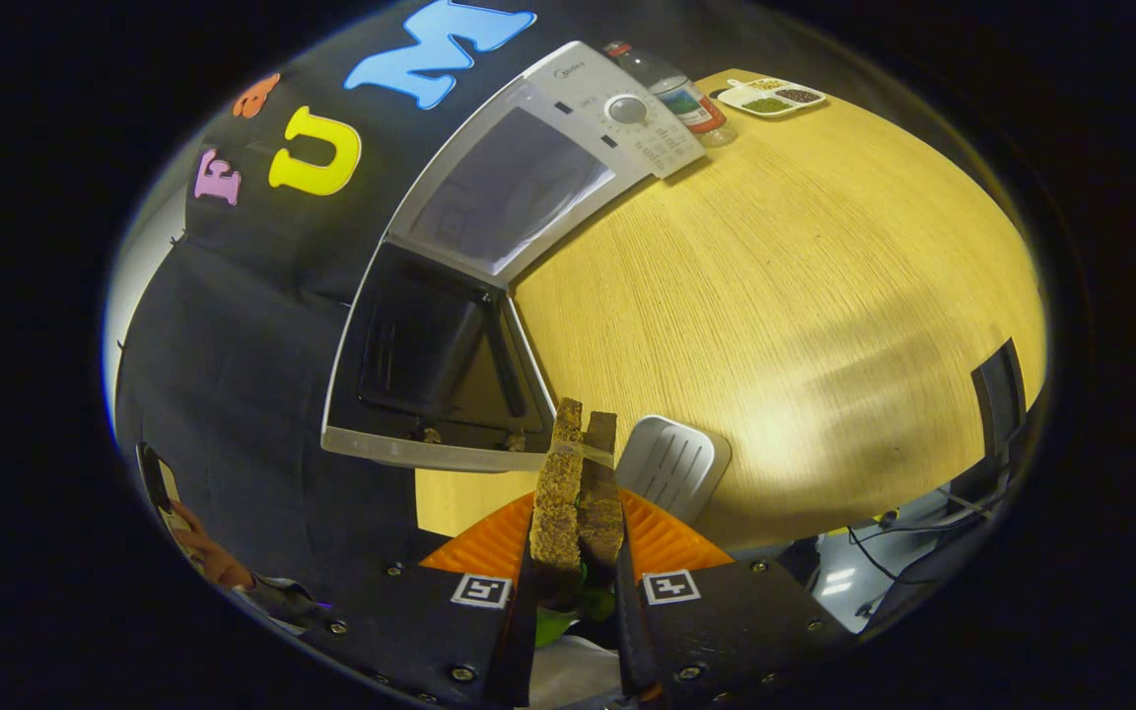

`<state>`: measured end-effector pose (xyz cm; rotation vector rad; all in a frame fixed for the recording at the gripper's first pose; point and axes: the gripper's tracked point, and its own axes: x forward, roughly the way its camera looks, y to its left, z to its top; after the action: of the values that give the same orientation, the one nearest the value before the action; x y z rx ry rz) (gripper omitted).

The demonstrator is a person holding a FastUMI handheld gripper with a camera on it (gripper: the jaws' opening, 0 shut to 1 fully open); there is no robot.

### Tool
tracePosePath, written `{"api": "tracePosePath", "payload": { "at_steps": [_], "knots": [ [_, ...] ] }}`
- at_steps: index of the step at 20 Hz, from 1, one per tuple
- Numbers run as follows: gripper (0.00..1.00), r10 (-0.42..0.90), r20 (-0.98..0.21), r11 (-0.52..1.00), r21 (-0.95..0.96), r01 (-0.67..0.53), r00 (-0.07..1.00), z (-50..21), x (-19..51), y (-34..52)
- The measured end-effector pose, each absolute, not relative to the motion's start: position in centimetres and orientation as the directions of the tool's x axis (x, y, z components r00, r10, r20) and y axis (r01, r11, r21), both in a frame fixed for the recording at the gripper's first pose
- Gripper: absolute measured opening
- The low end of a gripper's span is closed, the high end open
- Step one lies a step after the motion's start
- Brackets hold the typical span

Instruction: Open the microwave, put the food inside, and close the microwave door.

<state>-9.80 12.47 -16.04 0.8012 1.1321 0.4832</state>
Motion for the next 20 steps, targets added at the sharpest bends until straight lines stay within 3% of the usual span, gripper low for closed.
{"api": "tracePosePath", "payload": {
  "at_steps": [20],
  "knots": [
    [0.34, 0.664, -0.429, 0.548, 0.836, -0.009, 0.613, -10.6, 3.6, 18.0]
  ]
}}
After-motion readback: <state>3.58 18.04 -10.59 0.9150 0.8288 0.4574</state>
